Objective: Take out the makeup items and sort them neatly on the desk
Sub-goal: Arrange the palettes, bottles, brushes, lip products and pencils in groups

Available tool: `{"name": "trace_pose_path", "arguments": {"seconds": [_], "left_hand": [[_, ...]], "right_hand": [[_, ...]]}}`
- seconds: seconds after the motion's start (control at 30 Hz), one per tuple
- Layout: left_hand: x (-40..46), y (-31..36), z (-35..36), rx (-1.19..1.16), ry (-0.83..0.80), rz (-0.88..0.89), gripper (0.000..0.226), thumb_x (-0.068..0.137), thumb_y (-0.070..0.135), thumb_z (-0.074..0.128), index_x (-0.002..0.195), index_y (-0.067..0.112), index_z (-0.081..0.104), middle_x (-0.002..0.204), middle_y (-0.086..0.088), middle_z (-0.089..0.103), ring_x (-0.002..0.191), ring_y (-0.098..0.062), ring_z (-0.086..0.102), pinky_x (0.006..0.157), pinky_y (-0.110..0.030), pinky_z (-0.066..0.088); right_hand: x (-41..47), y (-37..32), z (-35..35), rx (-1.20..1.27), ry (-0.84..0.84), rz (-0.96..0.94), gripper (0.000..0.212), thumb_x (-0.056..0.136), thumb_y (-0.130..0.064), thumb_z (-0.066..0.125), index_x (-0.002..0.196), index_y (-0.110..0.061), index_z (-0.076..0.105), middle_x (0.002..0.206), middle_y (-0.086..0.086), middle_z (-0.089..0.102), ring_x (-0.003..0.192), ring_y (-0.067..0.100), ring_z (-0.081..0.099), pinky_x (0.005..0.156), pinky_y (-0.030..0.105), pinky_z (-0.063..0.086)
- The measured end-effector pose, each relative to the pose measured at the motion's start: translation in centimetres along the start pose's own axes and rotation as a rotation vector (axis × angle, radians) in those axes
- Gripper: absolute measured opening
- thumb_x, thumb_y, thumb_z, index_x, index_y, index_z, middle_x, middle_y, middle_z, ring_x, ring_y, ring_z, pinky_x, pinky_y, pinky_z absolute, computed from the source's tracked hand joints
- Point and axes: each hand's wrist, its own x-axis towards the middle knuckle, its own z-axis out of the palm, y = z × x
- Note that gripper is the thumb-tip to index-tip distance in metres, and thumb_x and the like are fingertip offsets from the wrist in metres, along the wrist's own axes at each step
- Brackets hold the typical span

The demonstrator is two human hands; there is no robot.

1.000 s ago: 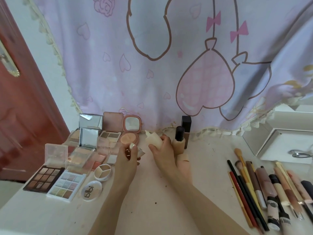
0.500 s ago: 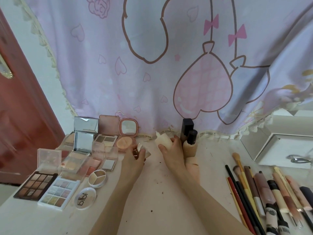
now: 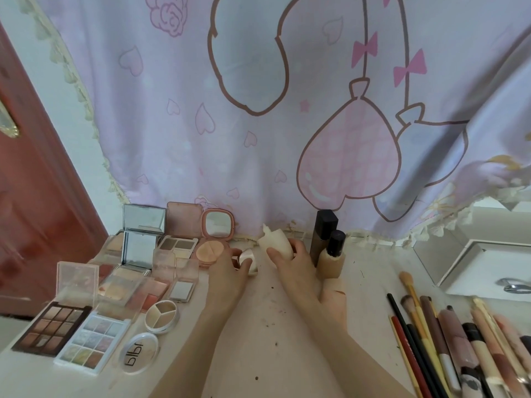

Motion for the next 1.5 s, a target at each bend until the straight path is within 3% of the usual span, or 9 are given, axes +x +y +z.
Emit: {"name": "trace_pose_path", "arguments": {"seconds": [0.2,0.33,0.53,0.67,0.8,0.9,1.0,1.17,1.5], "left_hand": [[0.8,0.4,0.4,0.045,0.012,0.006,0.033,0.089,0.014,0.057,0.121,0.004,0.055,0.109,-0.010,0.061,0.088,-0.013,0.052,0.074,-0.018,0.033],[0.5,0.6,0.5,0.101,0.030,0.044,0.031,0.090,0.013,0.056,0.120,0.004,0.053,0.119,-0.013,0.051,0.098,-0.027,0.055,0.083,-0.026,0.038],[-0.5,0.2,0.9,0.159,-0.002,0.214,0.015,0.088,0.006,0.056,0.101,0.005,0.063,0.105,-0.008,0.050,0.080,-0.017,0.051,0.073,-0.015,0.033],[0.1,0.2,1.2,0.197,0.001,0.231,0.020,0.089,0.002,0.053,0.106,0.003,0.063,0.103,-0.009,0.052,0.089,-0.022,0.053,0.076,-0.016,0.032],[0.3,-0.1,1.5,0.223,0.029,0.259,0.027,0.087,-0.005,0.048,0.109,0.000,0.063,0.108,-0.014,0.057,0.101,-0.026,0.051,0.080,-0.016,0.030],[0.2,-0.5,1.9,0.255,0.039,0.271,0.037,0.086,-0.009,0.043,0.118,0.001,0.058,0.120,-0.014,0.056,0.112,-0.029,0.047,0.093,-0.022,0.031],[0.2,-0.8,2.3,0.323,0.007,0.284,0.050,0.082,-0.013,0.039,0.129,0.002,0.047,0.134,-0.011,0.048,0.123,-0.031,0.037,0.104,-0.026,0.021],[0.3,-0.9,2.3,0.376,-0.024,0.295,0.056,0.080,-0.012,0.038,0.134,0.004,0.037,0.140,-0.008,0.040,0.126,-0.027,0.034,0.104,-0.022,0.017],[0.1,-0.8,2.0,0.414,-0.046,0.327,0.063,0.078,-0.014,0.039,0.139,0.001,0.033,0.143,-0.015,0.031,0.129,-0.029,0.028,0.108,-0.027,0.019]], "right_hand": [[0.1,0.3,0.4,-0.007,0.048,-0.026,0.037,0.085,-0.025,0.064,0.115,-0.015,0.044,0.103,-0.006,0.054,0.097,0.015,0.055,0.084,0.030,0.045],[0.4,0.6,0.7,-0.062,0.022,-0.062,0.030,0.085,-0.030,0.064,0.103,-0.020,0.042,0.094,-0.008,0.054,0.092,0.015,0.056,0.072,0.024,0.044],[0.5,0.5,1.6,-0.090,0.020,-0.073,0.032,0.081,-0.029,0.068,0.098,-0.016,0.044,0.099,0.001,0.056,0.095,0.019,0.054,0.082,0.032,0.046],[0.2,0.5,1.6,-0.083,0.001,-0.116,0.031,0.085,-0.032,0.065,0.106,-0.014,0.051,0.104,0.001,0.059,0.096,0.017,0.054,0.086,0.033,0.046],[0.1,0.7,1.3,-0.135,-0.020,-0.170,0.023,0.087,-0.020,0.060,0.109,-0.013,0.059,0.100,0.000,0.063,0.091,0.015,0.056,0.084,0.029,0.046],[0.0,0.6,1.4,-0.152,-0.037,-0.199,0.017,0.087,-0.017,0.058,0.103,-0.012,0.064,0.093,0.001,0.065,0.085,0.014,0.057,0.076,0.021,0.043],[0.0,0.5,1.8,-0.165,-0.032,-0.208,0.021,0.089,-0.018,0.058,0.107,-0.010,0.064,0.098,0.005,0.065,0.090,0.016,0.059,0.078,0.021,0.042],[0.0,0.2,2.7,-0.142,-0.011,-0.154,0.030,0.090,-0.023,0.058,0.118,-0.012,0.057,0.111,0.005,0.060,0.103,0.018,0.055,0.093,0.034,0.045],[0.3,-0.1,3.0,-0.113,-0.016,-0.110,0.033,0.089,-0.025,0.061,0.118,-0.011,0.054,0.111,0.005,0.059,0.103,0.018,0.056,0.092,0.034,0.046]]}}
